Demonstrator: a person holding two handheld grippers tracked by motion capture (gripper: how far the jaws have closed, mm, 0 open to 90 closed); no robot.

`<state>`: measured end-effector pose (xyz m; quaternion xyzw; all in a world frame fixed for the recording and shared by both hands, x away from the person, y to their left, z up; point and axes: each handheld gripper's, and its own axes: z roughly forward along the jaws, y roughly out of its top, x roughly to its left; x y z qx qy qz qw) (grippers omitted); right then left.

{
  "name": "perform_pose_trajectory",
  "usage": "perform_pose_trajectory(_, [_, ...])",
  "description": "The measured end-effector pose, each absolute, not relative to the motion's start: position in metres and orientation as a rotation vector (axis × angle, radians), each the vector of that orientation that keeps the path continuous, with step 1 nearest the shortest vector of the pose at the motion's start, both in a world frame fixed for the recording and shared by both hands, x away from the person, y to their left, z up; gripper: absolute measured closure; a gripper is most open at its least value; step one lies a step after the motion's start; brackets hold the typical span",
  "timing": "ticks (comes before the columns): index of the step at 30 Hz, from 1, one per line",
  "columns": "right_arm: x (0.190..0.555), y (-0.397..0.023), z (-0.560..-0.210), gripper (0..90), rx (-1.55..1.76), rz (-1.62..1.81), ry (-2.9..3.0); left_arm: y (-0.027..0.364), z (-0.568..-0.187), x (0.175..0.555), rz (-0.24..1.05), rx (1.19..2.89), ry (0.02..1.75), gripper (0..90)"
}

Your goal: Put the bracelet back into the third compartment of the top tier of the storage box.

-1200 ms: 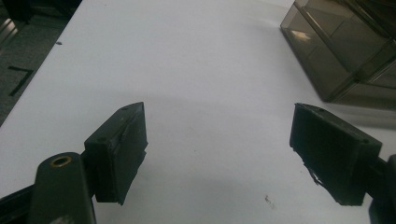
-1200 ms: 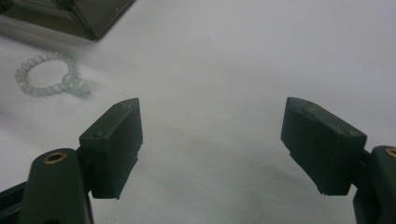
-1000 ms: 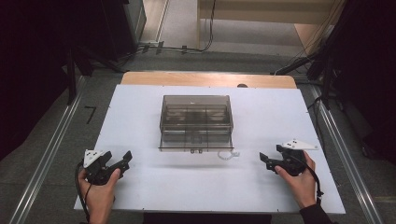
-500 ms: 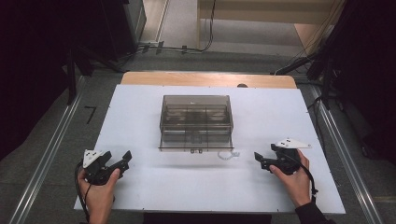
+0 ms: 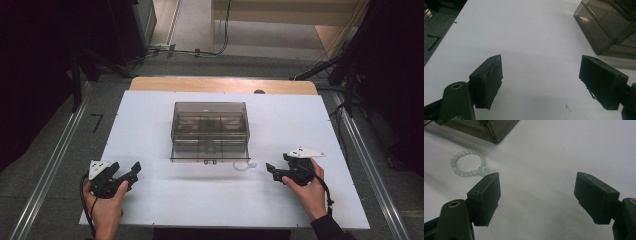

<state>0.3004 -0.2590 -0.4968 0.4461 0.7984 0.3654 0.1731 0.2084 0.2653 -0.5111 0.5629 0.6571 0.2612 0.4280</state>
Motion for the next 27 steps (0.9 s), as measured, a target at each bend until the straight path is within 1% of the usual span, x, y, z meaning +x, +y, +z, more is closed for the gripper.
perform_pose_trajectory(12, [0.302, -0.247, -0.498, 20.5, 1.248, 1.043, 2.290, 0.266, -0.511, 0.208, 0.650, 1.404, 1.641, 19.8])
perform_pose_trajectory(27, [0.304, -0.232, -0.499, 24.1, 1.210, 1.046, 2.332, 0.266, -0.511, 0.208, 0.645, 1.402, 1.639, 19.8])
